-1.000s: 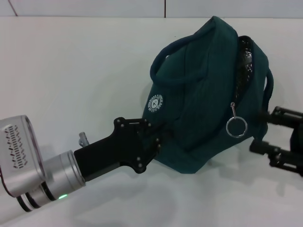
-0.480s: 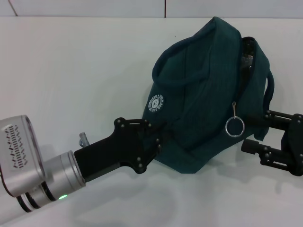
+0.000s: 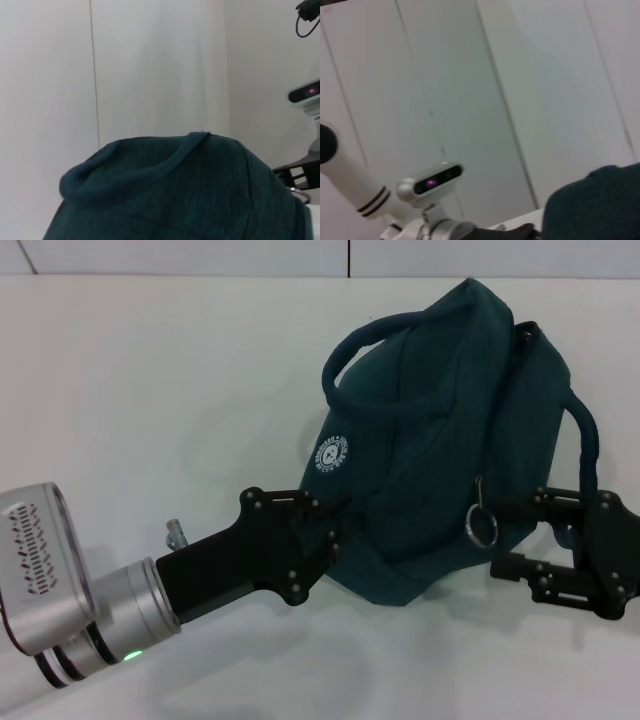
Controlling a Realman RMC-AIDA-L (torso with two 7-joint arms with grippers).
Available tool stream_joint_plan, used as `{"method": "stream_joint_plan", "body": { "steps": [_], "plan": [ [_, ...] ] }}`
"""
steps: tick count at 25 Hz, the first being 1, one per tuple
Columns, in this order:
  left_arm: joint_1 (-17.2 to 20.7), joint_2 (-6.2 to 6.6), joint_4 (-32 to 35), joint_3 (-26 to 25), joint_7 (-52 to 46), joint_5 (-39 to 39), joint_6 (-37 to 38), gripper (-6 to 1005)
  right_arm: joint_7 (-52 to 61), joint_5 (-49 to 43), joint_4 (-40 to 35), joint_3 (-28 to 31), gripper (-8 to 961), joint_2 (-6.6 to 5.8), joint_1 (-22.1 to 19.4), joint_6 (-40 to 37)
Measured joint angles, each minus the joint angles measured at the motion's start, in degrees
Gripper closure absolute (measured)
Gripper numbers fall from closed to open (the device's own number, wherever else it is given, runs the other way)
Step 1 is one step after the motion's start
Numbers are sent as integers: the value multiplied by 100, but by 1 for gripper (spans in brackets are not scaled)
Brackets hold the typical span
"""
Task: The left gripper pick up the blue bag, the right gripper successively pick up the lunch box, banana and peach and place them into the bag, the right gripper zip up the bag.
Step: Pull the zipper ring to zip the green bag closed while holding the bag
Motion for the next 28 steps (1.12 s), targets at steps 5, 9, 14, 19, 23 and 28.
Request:
{"method": "stream_joint_plan", "body": {
  "steps": [5, 9, 14, 19, 23, 28],
  "plan": [
    [0, 0, -4, -11, 10, -2, 0, 835, 42, -91, 0, 2, 353, -1, 30, -245],
    [0, 0, -8, -13, 16, -2, 1, 835, 44, -163, 0, 5, 354, -17, 37, -467],
    [0, -1, -9, -10, 17, -2, 7, 836, 114, -171, 0, 41, 354, -35, 26, -509],
    [2, -1, -9, -8, 5, -2, 10, 836, 112, -125, -14, 316, 355, -31, -62, -571],
    [1, -1, -9, -2, -5, -1, 12, 836, 76, -110, -98, 557, 355, 4, -220, -642],
    [-22, 0, -10, -2, -20, 6, 85, 837, 118, -145, -209, 572, 355, 58, -291, -436]
  ]
}}
